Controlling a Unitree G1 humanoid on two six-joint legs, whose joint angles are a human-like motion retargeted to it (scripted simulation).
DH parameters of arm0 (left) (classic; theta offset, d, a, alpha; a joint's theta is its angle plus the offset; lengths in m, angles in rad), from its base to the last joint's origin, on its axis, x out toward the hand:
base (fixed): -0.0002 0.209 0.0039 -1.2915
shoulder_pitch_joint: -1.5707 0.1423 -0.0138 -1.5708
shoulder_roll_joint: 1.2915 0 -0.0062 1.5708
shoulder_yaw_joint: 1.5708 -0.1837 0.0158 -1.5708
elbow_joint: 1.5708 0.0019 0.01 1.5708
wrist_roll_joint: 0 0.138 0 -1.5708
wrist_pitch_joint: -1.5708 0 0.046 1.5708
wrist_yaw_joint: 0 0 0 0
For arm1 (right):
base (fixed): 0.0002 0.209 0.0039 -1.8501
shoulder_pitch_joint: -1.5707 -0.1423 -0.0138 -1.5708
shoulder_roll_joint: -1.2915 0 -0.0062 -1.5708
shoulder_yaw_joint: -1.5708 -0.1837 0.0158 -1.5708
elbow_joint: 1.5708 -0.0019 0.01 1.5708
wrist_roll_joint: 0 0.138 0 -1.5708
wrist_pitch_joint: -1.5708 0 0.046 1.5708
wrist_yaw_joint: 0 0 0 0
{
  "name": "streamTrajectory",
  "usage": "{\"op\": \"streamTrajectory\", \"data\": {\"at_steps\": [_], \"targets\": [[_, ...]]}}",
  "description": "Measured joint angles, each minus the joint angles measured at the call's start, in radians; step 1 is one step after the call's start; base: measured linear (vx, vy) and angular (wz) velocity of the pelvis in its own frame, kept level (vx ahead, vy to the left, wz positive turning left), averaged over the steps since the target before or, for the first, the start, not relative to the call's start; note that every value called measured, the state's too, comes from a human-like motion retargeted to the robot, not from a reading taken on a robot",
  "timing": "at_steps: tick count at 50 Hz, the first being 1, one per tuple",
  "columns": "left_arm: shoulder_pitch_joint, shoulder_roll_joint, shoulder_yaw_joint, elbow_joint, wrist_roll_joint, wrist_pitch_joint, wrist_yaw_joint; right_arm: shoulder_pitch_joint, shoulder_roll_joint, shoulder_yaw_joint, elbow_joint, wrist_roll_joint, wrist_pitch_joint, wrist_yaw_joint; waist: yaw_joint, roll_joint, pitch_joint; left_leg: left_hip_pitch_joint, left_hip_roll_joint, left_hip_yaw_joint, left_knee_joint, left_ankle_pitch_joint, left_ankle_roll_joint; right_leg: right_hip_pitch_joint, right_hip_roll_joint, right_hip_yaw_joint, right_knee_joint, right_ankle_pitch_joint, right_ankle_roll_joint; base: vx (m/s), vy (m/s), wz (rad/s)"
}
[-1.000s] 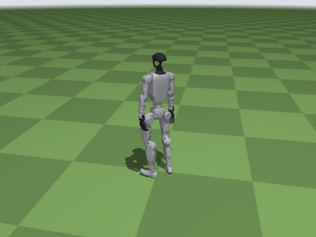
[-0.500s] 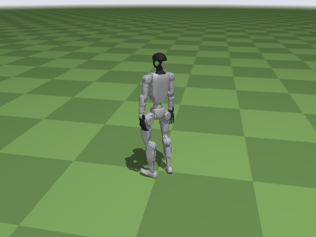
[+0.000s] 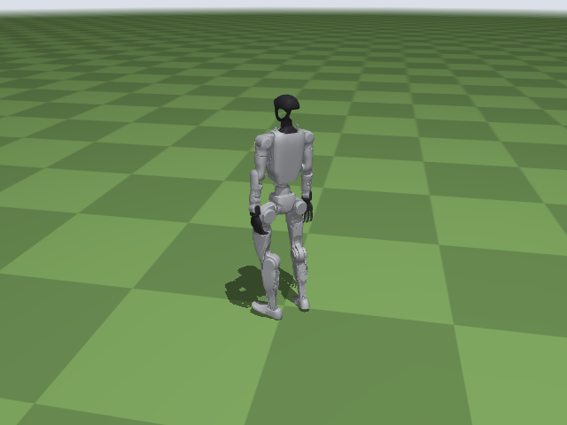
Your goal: In place motions
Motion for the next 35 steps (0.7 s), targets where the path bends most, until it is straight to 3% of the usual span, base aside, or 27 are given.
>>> {"op": "streamTrajectory", "data": {"at_steps": [35], "targets": [[0.0, -0.002, 0.003, 0.004, 0.001, 0.001, -0.001, 0.001, 0.002, 0.0, 0.002, -0.005, 0.001, 0.007, 0.004, 0.005, -0.005, -0.002, -0.001, -0.003, 0.001, -0.004, 0.004, 0.0, -0.001, -0.003, 0.001, -0.002, 0.005, 0.0, 0.0, 0.0]]}}
